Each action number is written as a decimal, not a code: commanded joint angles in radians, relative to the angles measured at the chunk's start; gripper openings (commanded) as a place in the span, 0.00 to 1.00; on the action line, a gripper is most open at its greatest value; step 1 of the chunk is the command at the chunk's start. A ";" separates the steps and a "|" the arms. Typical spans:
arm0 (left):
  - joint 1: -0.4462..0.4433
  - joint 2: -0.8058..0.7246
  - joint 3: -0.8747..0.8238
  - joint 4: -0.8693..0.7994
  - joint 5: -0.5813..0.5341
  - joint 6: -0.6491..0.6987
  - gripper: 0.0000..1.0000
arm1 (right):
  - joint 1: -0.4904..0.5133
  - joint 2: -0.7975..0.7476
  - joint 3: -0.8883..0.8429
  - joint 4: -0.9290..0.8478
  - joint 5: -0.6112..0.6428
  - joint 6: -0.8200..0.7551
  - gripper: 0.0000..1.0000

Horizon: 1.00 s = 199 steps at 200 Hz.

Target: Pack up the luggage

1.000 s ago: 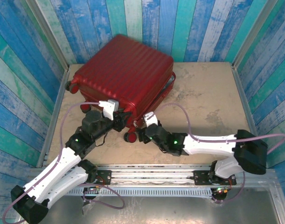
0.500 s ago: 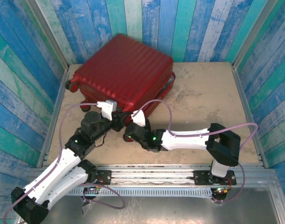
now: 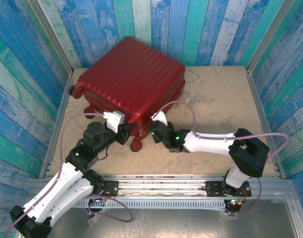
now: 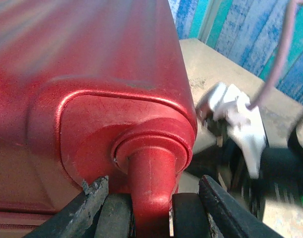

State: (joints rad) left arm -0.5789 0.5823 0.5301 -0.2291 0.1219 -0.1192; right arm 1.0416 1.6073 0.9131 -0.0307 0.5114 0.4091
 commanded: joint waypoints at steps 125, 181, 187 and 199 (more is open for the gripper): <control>-0.021 0.105 0.083 0.297 0.100 -0.138 0.00 | 0.199 -0.189 -0.195 0.293 0.017 0.062 0.78; -0.021 0.085 0.075 0.280 0.082 -0.146 0.00 | 0.227 -0.037 -0.080 0.238 0.191 0.175 0.76; -0.021 0.082 0.076 0.276 0.083 -0.144 0.00 | 0.226 -0.020 -0.065 0.229 0.203 0.175 0.75; -0.021 0.075 0.076 0.270 0.082 -0.139 0.00 | 0.225 0.006 -0.029 0.187 0.232 0.183 0.75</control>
State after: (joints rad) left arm -0.5911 0.6941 0.5438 -0.1509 0.1719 -0.2672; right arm 1.2633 1.5692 0.8219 0.2180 0.6205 0.5323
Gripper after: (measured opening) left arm 0.484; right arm 0.752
